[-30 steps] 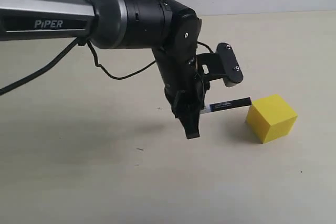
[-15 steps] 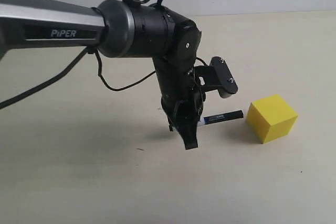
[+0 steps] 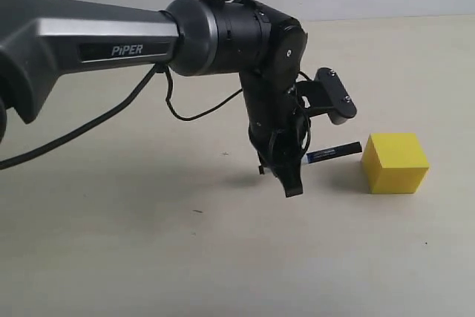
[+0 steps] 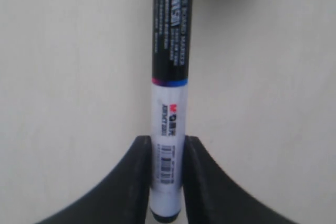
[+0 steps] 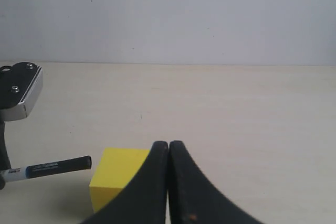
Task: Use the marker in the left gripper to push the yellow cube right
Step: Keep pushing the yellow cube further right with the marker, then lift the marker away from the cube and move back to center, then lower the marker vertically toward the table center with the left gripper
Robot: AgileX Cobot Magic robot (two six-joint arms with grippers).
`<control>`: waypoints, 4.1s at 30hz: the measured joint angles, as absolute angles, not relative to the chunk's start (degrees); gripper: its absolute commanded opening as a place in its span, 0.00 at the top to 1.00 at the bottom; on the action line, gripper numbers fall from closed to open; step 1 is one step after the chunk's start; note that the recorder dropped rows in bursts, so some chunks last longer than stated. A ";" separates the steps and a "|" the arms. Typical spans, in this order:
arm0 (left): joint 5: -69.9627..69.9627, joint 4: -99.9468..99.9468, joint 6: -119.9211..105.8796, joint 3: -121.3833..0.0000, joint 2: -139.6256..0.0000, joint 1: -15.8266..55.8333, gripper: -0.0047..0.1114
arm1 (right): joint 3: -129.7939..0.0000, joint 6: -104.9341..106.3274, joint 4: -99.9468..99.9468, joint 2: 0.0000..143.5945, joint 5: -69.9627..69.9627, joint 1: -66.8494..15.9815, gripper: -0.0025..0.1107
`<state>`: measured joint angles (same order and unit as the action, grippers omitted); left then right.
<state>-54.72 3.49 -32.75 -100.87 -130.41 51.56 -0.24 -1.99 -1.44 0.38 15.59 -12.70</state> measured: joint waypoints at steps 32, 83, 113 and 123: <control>-64.43 3.38 -10.20 -100.87 -119.66 40.16 0.96 | -0.24 -1.99 -1.44 0.38 15.59 -12.70 0.98; -64.26 -8.16 35.78 -92.45 -115.54 48.61 0.96 | -0.24 -1.99 -1.44 0.38 15.59 -12.70 0.98; -63.50 -8.03 39.64 -92.45 -115.54 45.87 0.96 | -0.24 -1.99 -1.44 0.38 15.59 -12.70 0.98; -62.41 -7.79 43.86 -92.45 -115.54 45.51 0.96 | -0.24 -1.99 -1.44 0.38 15.59 -12.70 0.98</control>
<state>-62.41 -7.79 43.86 -92.45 -115.54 45.51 -0.24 -1.99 -1.44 0.38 15.59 -12.70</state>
